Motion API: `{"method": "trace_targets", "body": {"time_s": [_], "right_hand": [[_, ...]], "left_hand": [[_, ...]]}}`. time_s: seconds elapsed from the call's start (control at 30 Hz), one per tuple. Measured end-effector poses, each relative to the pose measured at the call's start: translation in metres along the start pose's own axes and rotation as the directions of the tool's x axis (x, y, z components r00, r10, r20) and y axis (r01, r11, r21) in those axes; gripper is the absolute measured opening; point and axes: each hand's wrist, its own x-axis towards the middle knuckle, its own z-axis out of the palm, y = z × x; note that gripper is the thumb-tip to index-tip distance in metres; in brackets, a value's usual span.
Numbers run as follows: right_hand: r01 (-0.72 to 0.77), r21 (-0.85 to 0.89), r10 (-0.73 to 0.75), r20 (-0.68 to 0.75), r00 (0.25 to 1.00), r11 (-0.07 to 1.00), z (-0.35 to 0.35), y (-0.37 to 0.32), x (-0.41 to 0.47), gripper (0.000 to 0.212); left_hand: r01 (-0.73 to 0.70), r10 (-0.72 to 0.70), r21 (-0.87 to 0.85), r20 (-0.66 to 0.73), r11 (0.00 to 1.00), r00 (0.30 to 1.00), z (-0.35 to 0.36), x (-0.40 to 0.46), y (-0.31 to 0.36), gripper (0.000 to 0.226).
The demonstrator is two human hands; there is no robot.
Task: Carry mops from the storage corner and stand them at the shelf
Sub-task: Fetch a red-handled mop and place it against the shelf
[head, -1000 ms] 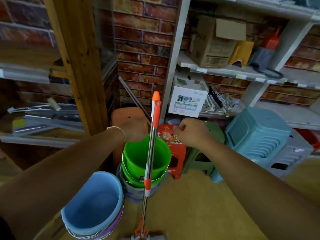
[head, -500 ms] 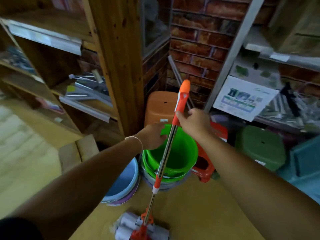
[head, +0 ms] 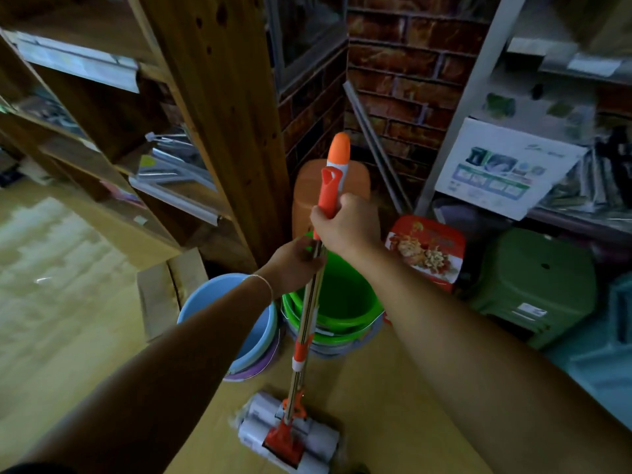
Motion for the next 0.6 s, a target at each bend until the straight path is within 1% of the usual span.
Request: {"method": "trace_targets", "body": {"time_s": [0.07, 0.1, 0.17, 0.23, 0.27, 0.3, 0.37, 0.43, 0.47, 0.53, 0.6], "right_hand": [[-0.009, -0.008, 0.009, 0.01, 1.0, 1.0, -0.005, -0.002, -0.007, 0.036], [-0.014, -0.014, 0.015, 0.014, 1.0, 1.0, -0.008, -0.003, -0.011, 0.035], [-0.019, -0.03, 0.02, 0.015, 1.0, 0.999, -0.014, -0.005, -0.021, 0.033], [-0.011, -0.008, 0.011, 0.024, 1.0, 1.0, -0.016, -0.009, -0.033, 0.03], [-0.006, 0.006, 0.006, 0.03, 1.0, 1.0, -0.016, -0.011, -0.039, 0.03], [-0.006, 0.009, 0.006, 0.033, 0.999, 1.0, -0.016, -0.014, -0.045, 0.029], [-0.037, 0.002, 0.036, 0.033, 0.999, 0.999, -0.016, -0.022, -0.056, 0.025], [-0.062, -0.006, 0.062, 0.02, 0.998, 0.998, -0.015, -0.031, -0.067, 0.024], [-0.069, -0.012, 0.069, 0.012, 0.998, 0.998, -0.014, -0.035, -0.071, 0.025], [-0.076, -0.026, 0.076, -0.003, 0.997, 0.997, -0.008, -0.044, -0.081, 0.026], [-0.077, -0.022, 0.076, -0.024, 0.997, 0.997, 0.0, -0.053, -0.092, 0.029]], "left_hand": [[-0.002, 0.007, -0.129, 0.041, 0.992, 0.999, 0.001, -0.003, -0.004, 0.012], [-0.008, 0.017, -0.158, 0.06, 0.987, 0.998, 0.001, -0.005, -0.008, 0.009], [-0.028, 0.04, -0.102, 0.115, 0.994, 0.993, 0.001, -0.01, -0.014, 0.01], [-0.065, 0.062, 0.013, 0.178, 0.998, 0.982, 0.0, -0.015, -0.018, 0.014], [-0.073, 0.065, 0.032, 0.208, 0.997, 0.976, -0.001, -0.018, -0.019, 0.012], [-0.077, 0.067, 0.034, 0.234, 0.996, 0.97, -0.003, -0.023, -0.02, 0.007], [-0.096, 0.085, 0.031, 0.262, 0.995, 0.961, -0.006, -0.033, -0.023, 0.019], [-0.119, 0.11, 0.016, 0.269, 0.993, 0.957, -0.011, -0.043, -0.028, 0.023], [-0.133, 0.125, 0.011, 0.273, 0.991, 0.954, -0.014, -0.048, -0.028, 0.021], [-0.14, 0.135, 0.0, 0.285, 0.99, 0.949, -0.021, -0.057, -0.034, 0.01], [-0.161, 0.155, -0.003, 0.28, 0.987, 0.947, -0.031, -0.065, -0.045, 0.014]]}}
